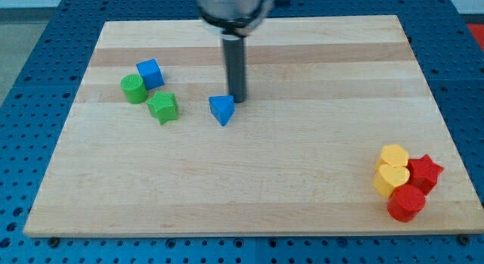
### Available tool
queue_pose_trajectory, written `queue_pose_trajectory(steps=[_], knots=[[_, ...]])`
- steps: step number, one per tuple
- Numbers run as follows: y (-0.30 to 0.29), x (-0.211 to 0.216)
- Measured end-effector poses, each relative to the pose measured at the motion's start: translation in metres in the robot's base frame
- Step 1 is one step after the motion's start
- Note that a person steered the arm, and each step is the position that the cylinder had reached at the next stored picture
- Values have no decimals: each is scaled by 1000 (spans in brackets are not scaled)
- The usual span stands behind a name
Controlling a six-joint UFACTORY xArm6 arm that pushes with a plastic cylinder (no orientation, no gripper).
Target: Place the green star below the green circle
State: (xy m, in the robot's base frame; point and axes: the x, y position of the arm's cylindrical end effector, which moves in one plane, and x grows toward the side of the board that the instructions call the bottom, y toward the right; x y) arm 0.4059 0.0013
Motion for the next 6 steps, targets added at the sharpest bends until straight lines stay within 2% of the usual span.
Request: queue_pose_trajectory(steps=[1, 2, 3, 4, 5, 6], knots=[[22, 15], [21, 28], [-11, 48], [-56, 46], [-97, 37], [-142, 8]])
